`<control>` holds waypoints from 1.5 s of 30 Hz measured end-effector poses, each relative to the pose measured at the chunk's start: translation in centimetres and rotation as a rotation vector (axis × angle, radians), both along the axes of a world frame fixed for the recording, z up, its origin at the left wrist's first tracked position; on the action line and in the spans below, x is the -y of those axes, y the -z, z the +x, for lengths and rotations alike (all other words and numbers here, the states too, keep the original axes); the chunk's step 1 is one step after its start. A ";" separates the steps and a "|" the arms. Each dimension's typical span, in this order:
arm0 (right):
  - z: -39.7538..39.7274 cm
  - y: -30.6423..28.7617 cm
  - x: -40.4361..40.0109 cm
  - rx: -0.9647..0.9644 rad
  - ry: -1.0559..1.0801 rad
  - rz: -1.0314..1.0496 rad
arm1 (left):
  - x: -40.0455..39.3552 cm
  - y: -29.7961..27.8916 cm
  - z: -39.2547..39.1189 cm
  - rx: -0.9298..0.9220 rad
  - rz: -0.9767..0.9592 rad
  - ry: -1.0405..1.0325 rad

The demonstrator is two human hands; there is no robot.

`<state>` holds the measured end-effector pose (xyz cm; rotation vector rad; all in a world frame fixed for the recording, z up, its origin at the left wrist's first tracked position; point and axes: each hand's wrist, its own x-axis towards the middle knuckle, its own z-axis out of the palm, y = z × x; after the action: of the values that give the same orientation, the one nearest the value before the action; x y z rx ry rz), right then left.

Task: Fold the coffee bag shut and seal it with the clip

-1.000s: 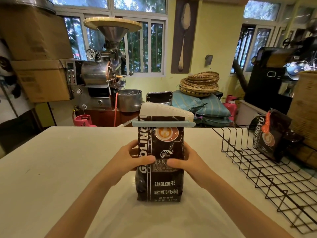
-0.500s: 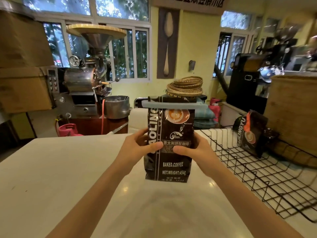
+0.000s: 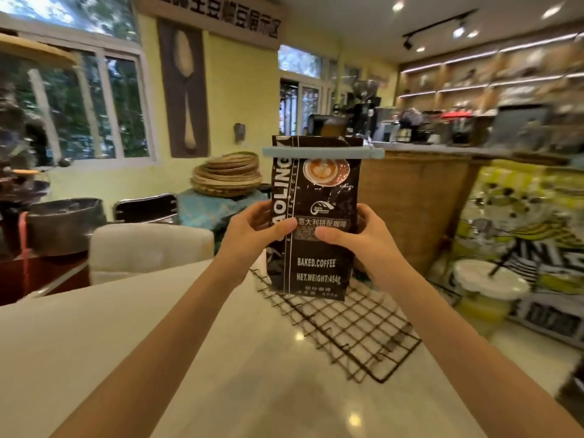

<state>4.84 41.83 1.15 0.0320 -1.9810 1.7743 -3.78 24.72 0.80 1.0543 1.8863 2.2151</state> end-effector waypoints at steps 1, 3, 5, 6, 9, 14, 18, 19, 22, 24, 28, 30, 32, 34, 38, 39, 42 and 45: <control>0.4 0.2 -1.4 0.002 0.030 0.001 | -1.6 0.2 -0.2 -0.009 -0.008 0.031; 1.0 0.6 -3.9 -0.001 0.103 0.013 | -4.6 0.5 -0.4 -0.041 -0.043 0.100; 1.5 1.4 -6.1 -0.001 0.184 0.029 | -7.2 0.9 -0.7 -0.063 -0.083 0.180; 1.8 1.8 -7.0 0.006 0.218 0.033 | -8.3 1.2 -1.0 -0.069 -0.109 0.225; 2.4 3.6 -9.0 0.043 0.310 0.042 | -11.0 2.2 -2.2 -0.072 -0.229 0.335; 2.3 6.7 -11.2 0.117 0.473 0.103 | -14.5 3.6 -4.1 -0.047 -0.433 0.475; 2.0 8.5 -11.9 0.160 0.548 0.119 | -16.4 4.5 -5.2 -0.057 -0.517 0.546; 1.9 8.7 -12.0 0.163 0.558 0.118 | -16.7 4.7 -5.4 -0.058 -0.529 0.558; 1.7 9.2 -11.7 0.168 0.593 0.153 | -17.1 5.0 -6.1 -0.054 -0.558 0.589; 1.6 9.1 -11.6 0.165 0.612 0.196 | -17.3 5.1 -6.4 -0.051 -0.582 0.605; 1.7 8.8 -11.7 0.196 0.606 0.205 | -17.5 5.1 -6.2 -0.021 -0.609 0.665; 1.8 8.6 -11.8 0.246 0.588 0.188 | -17.5 5.1 -6.0 0.008 -0.618 0.675; 1.9 8.3 -11.7 0.293 0.574 0.187 | -17.6 5.1 -5.6 0.022 -0.617 0.670; 2.3 8.0 -11.7 0.309 0.557 0.165 | -17.7 5.0 -5.2 0.032 -0.616 0.641; 3.5 7.2 -10.8 0.249 0.625 0.110 | -17.8 5.0 -4.1 0.083 -0.568 0.554; 3.9 7.1 -10.4 0.198 0.680 0.101 | -17.6 5.1 -3.9 0.083 -0.551 0.525; 5.2 6.8 -8.5 -0.011 0.867 0.126 | -16.6 4.7 -2.7 0.019 -0.539 0.357; 5.4 6.5 -6.2 -0.164 0.905 0.234 | -14.6 4.5 -1.7 -0.075 -0.520 0.108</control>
<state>10.25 48.07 -5.32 -0.5371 -1.6626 0.9226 -5.44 39.31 -3.68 1.1102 2.1966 1.5137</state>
